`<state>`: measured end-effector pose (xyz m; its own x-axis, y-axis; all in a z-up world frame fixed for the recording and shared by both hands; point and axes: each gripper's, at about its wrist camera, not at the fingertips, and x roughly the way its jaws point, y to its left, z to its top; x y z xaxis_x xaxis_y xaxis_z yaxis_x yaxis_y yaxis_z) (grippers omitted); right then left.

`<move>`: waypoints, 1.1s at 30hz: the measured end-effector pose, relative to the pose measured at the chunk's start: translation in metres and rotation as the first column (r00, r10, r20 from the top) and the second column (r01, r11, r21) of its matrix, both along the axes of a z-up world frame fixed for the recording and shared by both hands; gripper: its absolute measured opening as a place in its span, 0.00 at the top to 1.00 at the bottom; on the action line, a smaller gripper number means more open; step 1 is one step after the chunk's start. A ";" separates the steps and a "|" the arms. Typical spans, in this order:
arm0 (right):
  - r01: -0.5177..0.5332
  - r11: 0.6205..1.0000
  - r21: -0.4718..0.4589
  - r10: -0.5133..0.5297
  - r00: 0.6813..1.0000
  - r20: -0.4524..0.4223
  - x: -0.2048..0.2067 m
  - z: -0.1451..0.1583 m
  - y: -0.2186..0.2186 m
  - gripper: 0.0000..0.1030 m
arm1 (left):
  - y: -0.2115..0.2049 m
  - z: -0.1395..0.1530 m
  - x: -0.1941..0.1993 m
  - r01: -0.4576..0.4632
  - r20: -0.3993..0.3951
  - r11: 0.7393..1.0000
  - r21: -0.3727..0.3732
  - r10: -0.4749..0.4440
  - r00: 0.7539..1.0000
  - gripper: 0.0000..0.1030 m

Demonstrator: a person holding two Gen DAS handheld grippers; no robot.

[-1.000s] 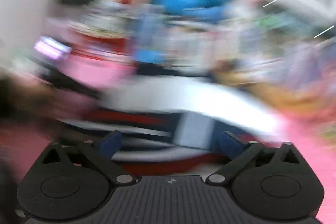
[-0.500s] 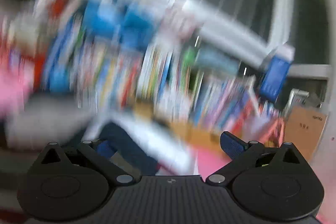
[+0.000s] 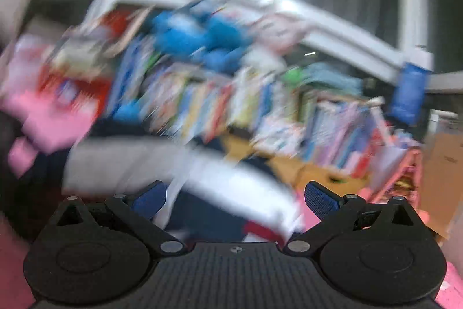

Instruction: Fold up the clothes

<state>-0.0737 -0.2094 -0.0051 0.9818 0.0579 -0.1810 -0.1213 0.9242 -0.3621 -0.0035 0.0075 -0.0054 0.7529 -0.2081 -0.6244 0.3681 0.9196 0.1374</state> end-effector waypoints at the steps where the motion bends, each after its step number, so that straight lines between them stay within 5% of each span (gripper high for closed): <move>1: 0.006 0.999 -0.051 -0.007 1.000 -0.017 -0.001 -0.008 0.007 0.00 | 0.003 -0.002 0.000 -0.015 -0.003 1.000 0.018 0.015 1.000 0.00; 4: 0.091 0.980 -0.177 -0.094 0.996 -0.006 0.013 -0.020 0.017 0.00 | 0.010 -0.015 -0.005 -0.043 -0.045 0.999 0.033 0.044 0.998 0.00; 8: 0.208 0.966 -0.156 -0.206 0.978 0.030 0.051 -0.011 0.018 0.01 | 0.014 -0.016 -0.009 -0.054 -0.086 0.998 -0.008 0.053 0.995 0.00; 12: 0.206 0.977 0.060 -0.214 0.952 0.219 0.038 0.026 0.014 0.03 | 0.003 -0.008 -0.006 -0.040 -0.041 0.999 0.018 0.041 0.998 0.00; 16: 0.136 0.964 0.230 -0.206 0.927 0.313 0.011 0.050 0.002 0.01 | -0.005 -0.010 0.005 -0.075 -0.002 0.996 0.050 0.075 0.997 0.01; 19: 0.171 0.967 0.187 -0.220 0.934 0.281 0.004 0.046 -0.005 0.01 | 0.004 -0.007 0.009 -0.138 0.042 0.989 0.044 0.137 0.990 0.01; 22: 0.276 0.960 0.045 -0.279 0.934 0.225 0.009 0.027 -0.018 0.01 | 0.032 0.008 0.012 -0.234 0.084 0.972 -0.031 0.236 0.968 0.01; 26: 0.364 0.930 -0.051 -0.362 0.931 0.040 0.012 -0.008 -0.046 0.03 | 0.063 0.035 0.016 -0.304 0.161 0.940 -0.157 0.328 0.931 0.00; 31: 0.424 0.901 0.087 -0.420 0.905 -0.061 -0.004 0.001 -0.077 0.02 | 0.053 0.044 0.015 -0.248 0.216 0.962 -0.110 0.267 0.939 0.00; 32: 0.425 0.892 0.152 -0.419 0.905 -0.074 -0.008 0.009 -0.084 0.02 | 0.050 0.042 0.012 -0.249 0.224 0.964 -0.099 0.265 0.938 0.00; 33: 0.370 0.866 0.336 -0.347 0.929 -0.128 -0.013 0.017 -0.103 0.04 | 0.048 0.040 0.010 -0.256 0.233 0.962 -0.090 0.270 0.934 0.00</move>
